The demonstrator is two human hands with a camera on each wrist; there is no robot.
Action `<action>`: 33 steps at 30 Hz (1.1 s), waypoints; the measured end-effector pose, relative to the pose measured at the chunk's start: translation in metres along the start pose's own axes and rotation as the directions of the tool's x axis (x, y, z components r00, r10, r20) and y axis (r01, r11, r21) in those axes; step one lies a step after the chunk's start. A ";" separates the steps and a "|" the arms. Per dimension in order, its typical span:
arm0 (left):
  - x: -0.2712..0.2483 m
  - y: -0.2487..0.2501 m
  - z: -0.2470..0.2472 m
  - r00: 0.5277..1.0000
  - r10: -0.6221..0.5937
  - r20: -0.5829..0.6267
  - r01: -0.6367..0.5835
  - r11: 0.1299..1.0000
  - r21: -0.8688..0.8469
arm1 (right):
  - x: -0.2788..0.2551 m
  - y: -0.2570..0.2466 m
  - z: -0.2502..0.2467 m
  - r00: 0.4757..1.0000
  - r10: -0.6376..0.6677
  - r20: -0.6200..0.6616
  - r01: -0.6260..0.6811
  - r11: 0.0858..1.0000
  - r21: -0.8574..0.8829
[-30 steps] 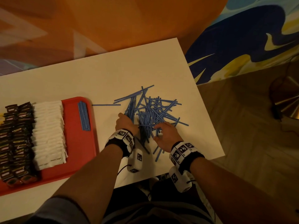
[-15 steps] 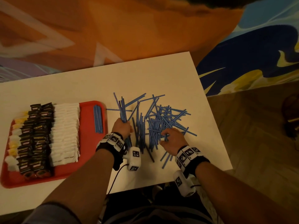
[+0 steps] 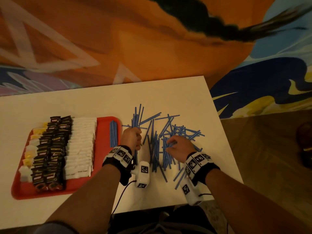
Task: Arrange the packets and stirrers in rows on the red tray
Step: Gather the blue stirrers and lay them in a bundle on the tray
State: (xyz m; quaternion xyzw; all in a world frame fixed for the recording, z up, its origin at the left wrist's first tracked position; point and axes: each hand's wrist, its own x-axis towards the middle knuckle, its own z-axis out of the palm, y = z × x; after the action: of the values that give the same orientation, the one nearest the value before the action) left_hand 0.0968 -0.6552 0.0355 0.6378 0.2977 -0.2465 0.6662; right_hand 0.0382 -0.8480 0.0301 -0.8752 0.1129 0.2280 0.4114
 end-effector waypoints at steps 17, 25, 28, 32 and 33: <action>-0.094 0.131 -0.011 0.864 0.338 0.372 -0.407 0.905 0.123 | 0.004 -0.263 -0.096 0.844 -0.524 -0.116 0.495 0.844 -0.207; -0.151 0.221 -0.043 0.766 0.538 0.351 -0.520 0.841 -0.152 | -0.038 -0.349 -0.128 0.727 -0.615 -0.305 0.679 0.710 0.187; -0.177 0.267 -0.057 0.705 0.658 0.263 -0.596 0.751 -0.283 | -0.056 -0.356 -0.128 0.793 -0.478 -0.377 0.608 0.653 0.451; -0.210 0.315 -0.074 0.603 0.776 0.186 -0.674 0.620 -0.402 | -0.083 -0.345 -0.110 0.880 -0.474 0.028 0.366 0.715 0.596; -0.217 0.323 -0.075 0.587 0.790 0.174 -0.684 0.600 -0.415 | -0.088 -0.347 -0.106 0.858 -0.505 0.098 0.365 0.733 0.574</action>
State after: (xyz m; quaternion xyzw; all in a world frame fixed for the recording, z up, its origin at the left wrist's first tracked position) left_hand 0.1677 -0.5706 0.4163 0.5396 -0.0839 -0.0009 0.8377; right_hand 0.1282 -0.7085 0.3646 -0.6906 -0.0899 0.1910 0.6918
